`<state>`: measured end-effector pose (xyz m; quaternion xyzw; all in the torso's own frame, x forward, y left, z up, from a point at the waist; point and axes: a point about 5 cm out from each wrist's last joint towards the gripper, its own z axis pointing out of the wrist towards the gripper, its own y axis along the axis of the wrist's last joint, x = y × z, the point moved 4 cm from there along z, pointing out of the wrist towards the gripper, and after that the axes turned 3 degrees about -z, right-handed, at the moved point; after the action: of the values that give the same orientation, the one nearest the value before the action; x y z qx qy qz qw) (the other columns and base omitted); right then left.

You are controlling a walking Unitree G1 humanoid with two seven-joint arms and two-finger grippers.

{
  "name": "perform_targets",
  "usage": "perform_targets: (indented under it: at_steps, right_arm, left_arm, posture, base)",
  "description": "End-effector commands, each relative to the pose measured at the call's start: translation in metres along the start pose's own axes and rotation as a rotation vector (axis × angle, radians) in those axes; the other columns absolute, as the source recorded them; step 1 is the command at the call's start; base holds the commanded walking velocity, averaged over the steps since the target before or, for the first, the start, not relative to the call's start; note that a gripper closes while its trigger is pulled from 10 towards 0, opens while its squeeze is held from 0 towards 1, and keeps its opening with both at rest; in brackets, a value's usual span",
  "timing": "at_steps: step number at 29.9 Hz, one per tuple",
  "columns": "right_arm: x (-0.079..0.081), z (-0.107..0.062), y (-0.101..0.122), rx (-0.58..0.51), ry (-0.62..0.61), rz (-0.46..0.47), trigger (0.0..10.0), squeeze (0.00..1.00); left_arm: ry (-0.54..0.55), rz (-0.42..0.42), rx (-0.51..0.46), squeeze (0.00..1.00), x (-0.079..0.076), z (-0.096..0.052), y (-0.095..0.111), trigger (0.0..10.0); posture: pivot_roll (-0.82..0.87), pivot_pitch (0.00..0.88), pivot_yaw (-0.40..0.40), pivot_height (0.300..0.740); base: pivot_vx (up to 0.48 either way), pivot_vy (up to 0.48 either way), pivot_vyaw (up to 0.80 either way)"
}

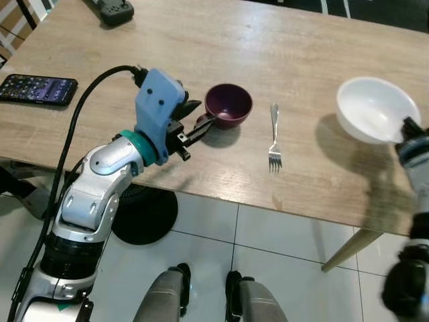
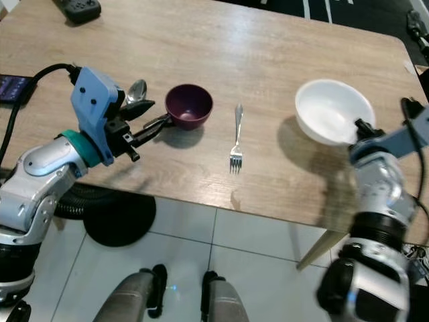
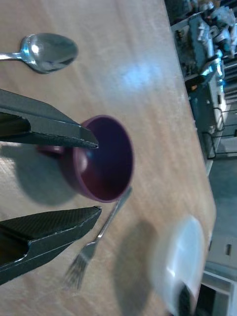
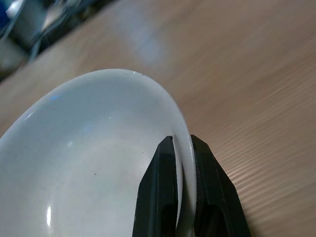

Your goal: Setting the table

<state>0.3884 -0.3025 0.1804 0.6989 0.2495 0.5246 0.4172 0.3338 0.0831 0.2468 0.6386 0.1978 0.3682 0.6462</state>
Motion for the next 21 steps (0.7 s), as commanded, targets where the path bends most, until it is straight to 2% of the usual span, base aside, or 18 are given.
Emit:
perform_targets:
  at_steps: [1,2,3,4,6,8,9,10,12,16,18,19,21]
  right_arm:
    - [0.006,0.0,-0.004,0.009,0.0,0.015,10.0,0.0]
    - [0.013,0.001,-0.01,0.019,0.011,0.026,10.0,0.0]
    - [0.032,0.002,-0.023,0.033,0.044,0.035,10.0,0.0]
    - [0.032,0.002,-0.023,0.033,0.044,0.035,10.0,0.0]
    - [0.064,0.0,-0.04,0.053,0.111,0.042,10.0,0.0]
    - [0.064,0.0,-0.04,0.053,0.111,0.042,10.0,0.0]
    - [0.085,-0.004,-0.05,0.045,0.136,0.035,10.0,0.0]
    - [0.085,-0.004,-0.05,0.045,0.136,0.035,10.0,0.0]
    - [0.106,-0.012,-0.055,-0.013,0.156,-0.007,10.0,0.0]
    - [0.108,-0.017,-0.046,-0.081,0.149,-0.034,10.0,0.0]
    - [0.102,-0.018,-0.03,-0.156,0.132,-0.062,10.0,0.0]
    - [0.102,-0.018,-0.03,-0.156,0.132,-0.062,10.0,0.0]
    - [0.086,-0.015,-0.013,-0.203,0.09,-0.064,10.0,0.0]
  left_arm:
    - [-0.006,-0.009,-0.008,0.0,-0.001,-0.001,0.003,10.0]
    - [-0.003,-0.01,-0.011,0.0,0.0,-0.001,0.004,10.0]
    - [0.003,-0.012,-0.014,0.0,0.001,-0.001,0.006,10.0]
    - [0.003,-0.012,-0.014,0.0,0.001,-0.001,0.006,10.0]
    - [0.011,-0.014,-0.018,0.0,0.002,-0.002,0.007,10.0]
    - [0.011,-0.014,-0.018,0.0,0.002,-0.002,0.007,10.0]
    - [0.015,-0.014,-0.019,0.0,0.002,-0.003,0.008,10.0]
    - [0.015,-0.014,-0.019,0.0,0.002,-0.003,0.008,10.0]
    - [0.021,-0.012,-0.019,0.0,0.001,-0.004,0.007,10.0]
    - [0.025,-0.013,-0.018,0.0,0.0,-0.006,0.006,10.0]
    - [0.027,-0.015,-0.015,0.0,0.0,-0.006,0.005,10.0]
    - [0.027,-0.015,-0.015,0.0,0.0,-0.006,0.005,10.0]
    - [0.024,-0.019,-0.014,0.0,0.0,-0.005,0.004,10.0]
  posture:
    - [0.16,0.154,0.004,0.74]
    - [0.16,0.154,0.004,0.74]
    - [0.17,0.152,0.0,0.74]
    - [0.17,0.152,0.0,0.74]
    - [0.18,0.151,-0.003,0.74]
    - [0.18,0.151,-0.003,0.74]
    - [0.19,0.148,-0.011,0.74]
    - [0.19,0.148,-0.011,0.74]
    - [0.2,0.144,-0.018,0.74]
    - [0.2,0.142,-0.021,0.74]
    - [0.19,0.138,-0.02,0.74]
    - [0.19,0.138,-0.02,0.74]
    - [0.18,0.127,-0.015,0.74]
  base:
    - [0.0,0.0,0.0]
    - [0.0,0.0,0.0]
    - [0.0,0.0,0.0]
    - [0.0,0.0,0.0]
    - [0.0,0.0,0.0]
    - [0.0,0.0,0.0]
    - [0.0,0.0,0.0]
    - [0.0,0.0,0.0]
    - [0.0,0.0,0.0]
    - [0.0,0.0,0.0]
    - [0.0,0.0,0.0]
    - [0.0,0.0,0.0]
    - [0.0,0.0,0.0]
